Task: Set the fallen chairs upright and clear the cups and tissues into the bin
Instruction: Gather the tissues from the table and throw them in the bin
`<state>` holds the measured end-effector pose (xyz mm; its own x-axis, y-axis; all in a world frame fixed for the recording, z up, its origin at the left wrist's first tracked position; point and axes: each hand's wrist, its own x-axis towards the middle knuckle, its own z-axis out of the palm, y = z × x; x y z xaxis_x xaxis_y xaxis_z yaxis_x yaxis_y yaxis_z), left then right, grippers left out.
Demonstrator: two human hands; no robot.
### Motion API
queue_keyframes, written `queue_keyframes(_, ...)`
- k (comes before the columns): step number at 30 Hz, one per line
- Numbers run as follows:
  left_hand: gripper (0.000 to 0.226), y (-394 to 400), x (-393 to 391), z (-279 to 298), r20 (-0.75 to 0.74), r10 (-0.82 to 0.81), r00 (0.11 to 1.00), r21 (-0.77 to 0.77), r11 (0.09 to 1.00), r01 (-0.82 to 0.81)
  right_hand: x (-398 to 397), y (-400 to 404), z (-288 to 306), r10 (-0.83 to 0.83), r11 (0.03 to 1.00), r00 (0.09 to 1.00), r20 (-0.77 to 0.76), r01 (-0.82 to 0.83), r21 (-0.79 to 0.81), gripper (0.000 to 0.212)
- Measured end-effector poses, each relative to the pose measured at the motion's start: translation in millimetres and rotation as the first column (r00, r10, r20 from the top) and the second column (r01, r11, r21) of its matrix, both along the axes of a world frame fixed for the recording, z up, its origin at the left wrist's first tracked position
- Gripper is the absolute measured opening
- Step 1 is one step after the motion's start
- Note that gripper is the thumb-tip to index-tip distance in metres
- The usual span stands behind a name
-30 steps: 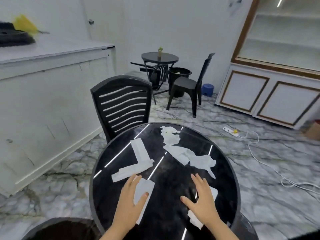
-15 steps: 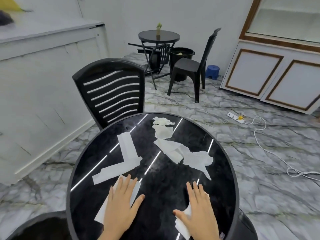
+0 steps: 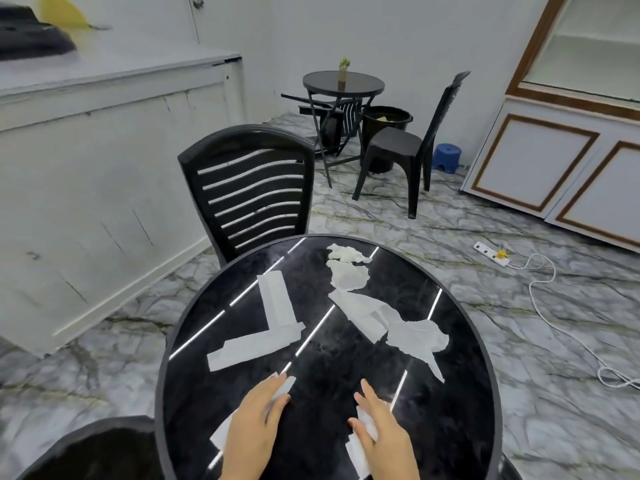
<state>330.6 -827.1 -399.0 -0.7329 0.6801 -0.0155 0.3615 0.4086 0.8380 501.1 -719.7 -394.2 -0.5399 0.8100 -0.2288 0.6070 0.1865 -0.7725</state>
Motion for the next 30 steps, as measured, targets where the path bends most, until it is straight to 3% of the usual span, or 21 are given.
queue_keyframes(5,0.040,-20,-8,17,0.101,0.127,0.987,0.136,0.981,-0.140,-55,-25,17,0.038,0.989,0.985,-0.171,-0.062,-0.136,0.043)
queue_keyframes(13,0.043,-117,-66,28,0.118,0.486,0.866,0.163,0.851,-0.499,-167,-100,28,0.351,0.907,0.904,-0.244,-0.393,-0.152,0.038)
queue_keyframes(21,0.039,-240,-86,8,0.189,0.777,0.601,0.147,0.583,-0.799,-245,-193,3,0.661,0.715,0.729,-0.179,-0.684,-0.143,0.040)
queue_keyframes(30,0.029,-302,-71,-70,0.222,0.867,0.445,0.062,0.443,-0.894,-259,-242,-89,0.734,0.642,0.675,-0.081,-0.728,-0.241,0.040)
